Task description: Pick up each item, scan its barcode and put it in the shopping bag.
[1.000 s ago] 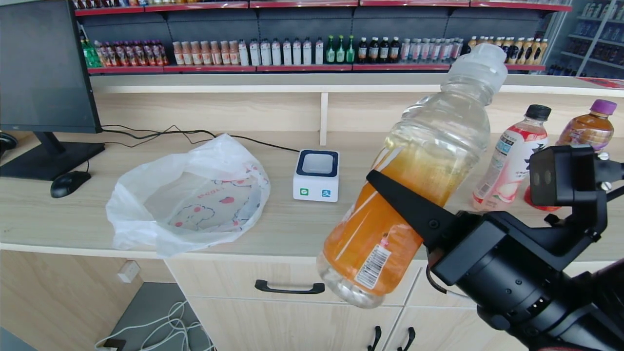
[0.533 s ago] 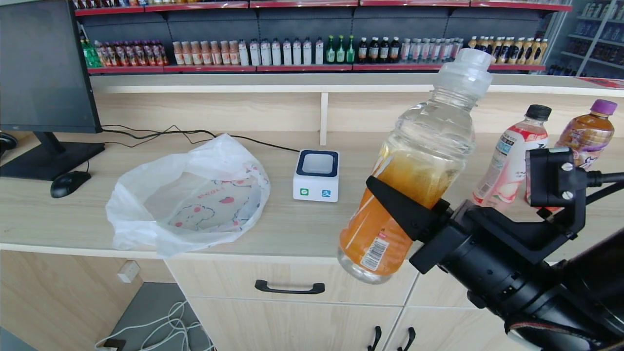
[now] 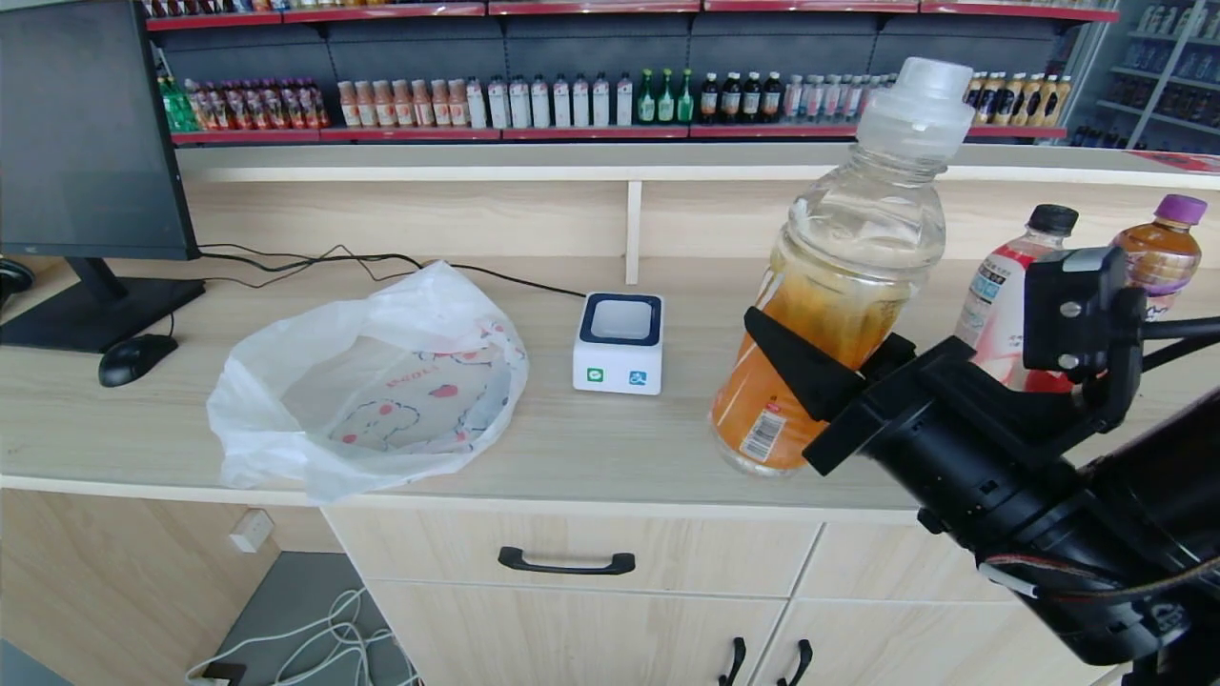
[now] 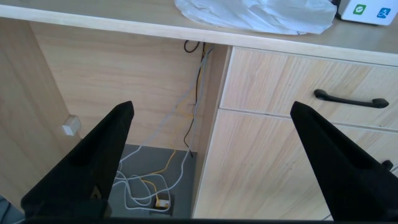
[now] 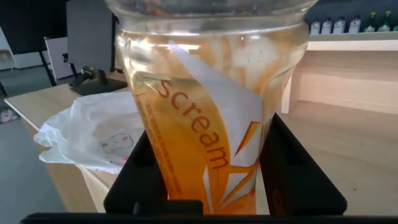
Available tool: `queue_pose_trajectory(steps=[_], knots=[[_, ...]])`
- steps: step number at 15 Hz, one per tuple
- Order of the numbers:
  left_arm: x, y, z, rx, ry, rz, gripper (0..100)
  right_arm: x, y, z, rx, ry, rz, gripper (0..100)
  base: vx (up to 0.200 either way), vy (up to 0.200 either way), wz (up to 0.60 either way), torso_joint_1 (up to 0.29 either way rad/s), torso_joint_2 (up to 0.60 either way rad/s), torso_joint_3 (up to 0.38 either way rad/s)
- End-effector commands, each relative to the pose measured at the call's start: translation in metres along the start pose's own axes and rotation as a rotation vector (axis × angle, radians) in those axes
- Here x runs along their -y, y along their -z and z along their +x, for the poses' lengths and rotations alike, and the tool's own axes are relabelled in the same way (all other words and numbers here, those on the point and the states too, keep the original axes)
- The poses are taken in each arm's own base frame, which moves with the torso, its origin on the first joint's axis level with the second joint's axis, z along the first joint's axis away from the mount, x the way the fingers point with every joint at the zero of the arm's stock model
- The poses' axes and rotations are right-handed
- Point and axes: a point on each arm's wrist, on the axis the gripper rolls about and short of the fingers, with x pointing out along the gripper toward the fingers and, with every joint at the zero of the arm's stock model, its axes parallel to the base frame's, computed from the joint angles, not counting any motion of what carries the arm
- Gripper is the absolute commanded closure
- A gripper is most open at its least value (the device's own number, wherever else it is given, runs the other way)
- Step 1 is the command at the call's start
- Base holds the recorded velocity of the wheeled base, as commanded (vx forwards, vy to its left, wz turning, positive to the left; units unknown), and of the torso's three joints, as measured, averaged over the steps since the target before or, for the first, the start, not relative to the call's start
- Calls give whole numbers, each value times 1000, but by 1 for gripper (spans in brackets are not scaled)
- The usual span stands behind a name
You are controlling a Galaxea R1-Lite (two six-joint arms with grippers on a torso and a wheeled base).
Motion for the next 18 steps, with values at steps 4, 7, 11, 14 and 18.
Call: queue_pose_trajectory(steps=[4, 7, 11, 14, 18], knots=[[0, 0, 0, 0, -1, 0, 0, 45, -5, 18, 51, 160, -79, 100, 0, 0, 0, 0, 0, 0], [0, 0, 0, 0, -1, 0, 0, 65, 2, 9, 8, 230, -120, 100, 0, 0, 0, 0, 0, 0], [0, 0, 0, 0, -1, 0, 0, 67, 10, 15, -10, 233, -127, 100, 0, 0, 0, 0, 0, 0], [0, 0, 0, 0, -1, -2, 0, 67, 13, 19, -11, 230, -124, 100, -67, 0, 0, 2, -1, 1], [0, 0, 0, 0, -1, 0, 0, 63, 9, 18, 0, 218, -115, 100, -100, 0, 0, 5, 5, 1]])
